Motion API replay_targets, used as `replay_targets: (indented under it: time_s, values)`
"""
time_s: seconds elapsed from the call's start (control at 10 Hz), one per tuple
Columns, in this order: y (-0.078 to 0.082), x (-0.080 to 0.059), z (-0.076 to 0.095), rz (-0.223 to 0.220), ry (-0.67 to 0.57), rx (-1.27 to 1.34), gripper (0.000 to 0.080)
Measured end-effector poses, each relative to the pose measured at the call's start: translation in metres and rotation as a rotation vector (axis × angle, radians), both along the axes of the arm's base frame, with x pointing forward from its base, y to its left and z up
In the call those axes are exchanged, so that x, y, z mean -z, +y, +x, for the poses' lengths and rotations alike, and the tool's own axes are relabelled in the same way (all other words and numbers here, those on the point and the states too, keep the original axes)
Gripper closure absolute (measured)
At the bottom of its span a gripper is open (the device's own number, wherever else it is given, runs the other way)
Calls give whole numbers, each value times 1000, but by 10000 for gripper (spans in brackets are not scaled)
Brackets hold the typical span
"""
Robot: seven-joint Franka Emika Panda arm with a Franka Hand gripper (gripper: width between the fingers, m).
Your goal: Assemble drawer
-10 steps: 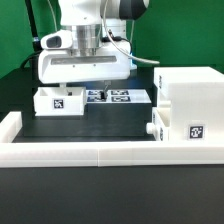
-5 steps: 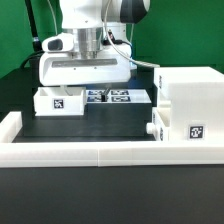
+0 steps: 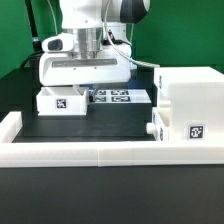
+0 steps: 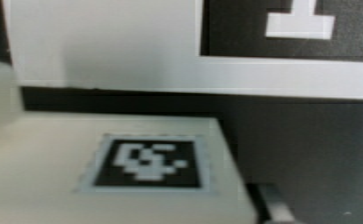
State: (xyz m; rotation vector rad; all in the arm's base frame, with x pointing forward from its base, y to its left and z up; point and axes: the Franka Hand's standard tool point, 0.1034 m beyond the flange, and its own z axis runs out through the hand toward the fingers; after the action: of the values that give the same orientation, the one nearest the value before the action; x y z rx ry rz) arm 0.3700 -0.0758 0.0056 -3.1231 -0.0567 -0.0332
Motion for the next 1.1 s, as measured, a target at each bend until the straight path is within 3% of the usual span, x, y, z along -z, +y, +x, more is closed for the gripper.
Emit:
replay_targets:
  time_s: [0.7,0.9,1.1]
  values:
    - [3,-2,1,5,10,-21,757]
    - [16,-25,15,17,22,-98,757]
    - [18,-42,38,38,45,-155,757]
